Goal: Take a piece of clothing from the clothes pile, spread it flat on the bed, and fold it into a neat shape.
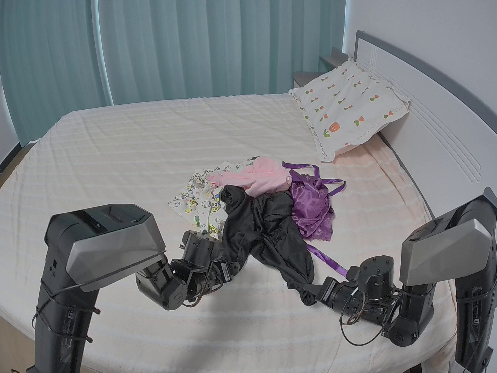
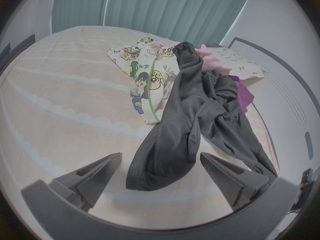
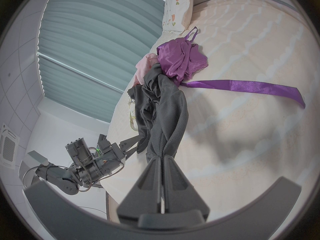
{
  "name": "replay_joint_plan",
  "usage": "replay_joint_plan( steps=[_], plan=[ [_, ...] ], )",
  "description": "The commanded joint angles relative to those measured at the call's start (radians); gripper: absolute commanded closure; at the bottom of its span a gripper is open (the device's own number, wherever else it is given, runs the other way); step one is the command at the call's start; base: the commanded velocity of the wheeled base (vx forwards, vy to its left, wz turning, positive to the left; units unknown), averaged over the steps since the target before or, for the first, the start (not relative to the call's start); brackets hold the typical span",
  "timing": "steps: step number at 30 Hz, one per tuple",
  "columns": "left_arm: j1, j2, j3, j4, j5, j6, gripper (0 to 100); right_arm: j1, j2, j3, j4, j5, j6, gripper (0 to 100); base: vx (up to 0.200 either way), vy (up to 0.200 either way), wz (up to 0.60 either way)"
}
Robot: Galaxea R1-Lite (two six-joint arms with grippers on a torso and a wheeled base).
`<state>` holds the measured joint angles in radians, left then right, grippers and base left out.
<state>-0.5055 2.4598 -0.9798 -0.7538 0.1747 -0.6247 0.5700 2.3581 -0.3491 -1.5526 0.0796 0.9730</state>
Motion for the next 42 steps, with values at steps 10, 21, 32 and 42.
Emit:
replay_joint_plan(
  steps=[10,21,32,42],
  plan=[
    [0.007,0.042,-0.057,-0.064,0.046,-0.116,100,0.002,-0.003,0.007,-0.011,0.002,0.001,100,0.000,0.000,0.00],
    [-0.024,-0.331,0.248,-0.085,0.014,-0.274,100,0.022,-0.128,0.007,-0.015,-0.017,0.003,100,0.000,0.000,0.00],
    [-0.093,-0.815,0.334,-0.088,0.012,-0.305,100,0.002,-0.494,-0.099,-0.012,-0.047,-0.102,100,0.000,0.000,0.00],
    [-0.079,-1.085,0.348,-0.082,0.012,-0.248,100,-0.044,-0.789,-0.203,0.025,0.052,-0.174,100,0.000,0.000,0.00]
  ],
)
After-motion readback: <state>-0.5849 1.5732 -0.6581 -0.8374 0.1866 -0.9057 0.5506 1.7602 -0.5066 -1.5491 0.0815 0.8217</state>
